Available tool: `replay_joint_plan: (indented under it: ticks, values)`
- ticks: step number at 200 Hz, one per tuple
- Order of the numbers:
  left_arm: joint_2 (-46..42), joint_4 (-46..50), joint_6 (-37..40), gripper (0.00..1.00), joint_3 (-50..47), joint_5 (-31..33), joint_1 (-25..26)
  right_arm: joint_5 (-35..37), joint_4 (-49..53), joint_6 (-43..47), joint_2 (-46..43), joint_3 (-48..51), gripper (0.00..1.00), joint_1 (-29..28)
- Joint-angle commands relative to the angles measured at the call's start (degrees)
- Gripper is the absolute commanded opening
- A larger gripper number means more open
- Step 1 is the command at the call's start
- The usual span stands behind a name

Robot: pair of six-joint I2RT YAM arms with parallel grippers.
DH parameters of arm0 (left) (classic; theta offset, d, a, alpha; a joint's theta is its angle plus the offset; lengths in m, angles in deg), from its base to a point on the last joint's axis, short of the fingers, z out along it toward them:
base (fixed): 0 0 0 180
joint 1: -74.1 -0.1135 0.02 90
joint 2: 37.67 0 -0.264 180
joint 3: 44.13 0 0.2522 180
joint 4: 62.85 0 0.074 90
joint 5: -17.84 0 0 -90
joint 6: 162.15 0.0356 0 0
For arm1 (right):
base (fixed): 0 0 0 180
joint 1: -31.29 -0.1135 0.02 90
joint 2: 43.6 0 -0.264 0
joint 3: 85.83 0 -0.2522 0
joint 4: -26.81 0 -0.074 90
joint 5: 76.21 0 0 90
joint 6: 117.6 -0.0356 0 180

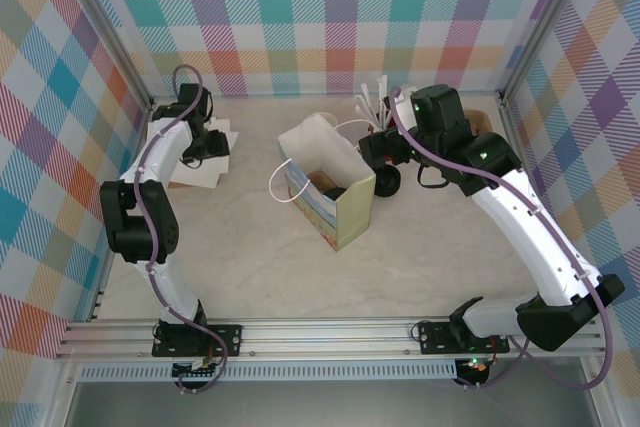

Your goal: Pack the takeout coffee

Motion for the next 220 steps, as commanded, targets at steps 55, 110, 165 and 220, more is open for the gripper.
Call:
replay_joint_plan:
  ticks: [55,110,165,220]
  values:
    - [0.8,-4.6,-1.5,0.79,4.1,-5.6,-15.8,-0.2,-1.1,0.1,0.2,0.7,1.00,0.3]
    - [8.6,-6.4,4.1,0.80,11.4,-11.1,-21.8,0.0,-0.8,0.6,0.8,-0.3,1.00,0.4]
    - [18.2,-1.3,10.2,0.78,22.4,-13.2,-21.8,0.9,-0.1,0.3,0.7,0.0,1.00,0.4]
    - [21.6,0.8,11.4,0.65,26.1,-16.1,-21.9,0.7,0.0,0.1,1.5,-0.5,1.00,0.4]
